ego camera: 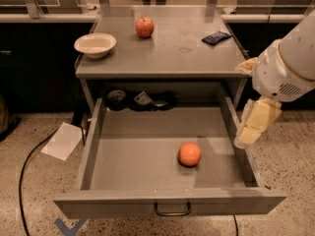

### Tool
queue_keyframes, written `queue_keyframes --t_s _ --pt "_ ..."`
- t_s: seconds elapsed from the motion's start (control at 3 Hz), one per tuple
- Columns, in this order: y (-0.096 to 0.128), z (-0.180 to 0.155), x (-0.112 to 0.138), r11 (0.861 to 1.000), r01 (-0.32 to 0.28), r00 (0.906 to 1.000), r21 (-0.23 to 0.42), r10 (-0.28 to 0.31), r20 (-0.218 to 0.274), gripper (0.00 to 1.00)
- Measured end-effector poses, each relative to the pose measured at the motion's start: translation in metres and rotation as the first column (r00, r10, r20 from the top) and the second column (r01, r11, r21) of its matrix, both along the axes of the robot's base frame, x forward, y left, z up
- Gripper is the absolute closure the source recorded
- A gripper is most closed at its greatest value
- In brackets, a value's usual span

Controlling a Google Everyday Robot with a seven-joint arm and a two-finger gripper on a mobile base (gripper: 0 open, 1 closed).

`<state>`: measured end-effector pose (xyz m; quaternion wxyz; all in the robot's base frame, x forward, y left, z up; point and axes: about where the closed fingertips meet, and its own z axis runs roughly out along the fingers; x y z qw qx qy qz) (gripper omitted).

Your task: Pick orange from top drawer and place on counter

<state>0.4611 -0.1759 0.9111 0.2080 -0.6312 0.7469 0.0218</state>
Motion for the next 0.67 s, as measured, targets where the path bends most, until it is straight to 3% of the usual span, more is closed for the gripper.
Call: queue_keyframes --t_s 0.33,0.67 --pt "0.008 -0.046 0.015 1.0 -0.006 1.0 0.031 0.006 -0.004 0.0" --pt "0.009 -0.081 0.029 0.997 -0.008 0.9992 0.076 0.011 -0.039 0.0"
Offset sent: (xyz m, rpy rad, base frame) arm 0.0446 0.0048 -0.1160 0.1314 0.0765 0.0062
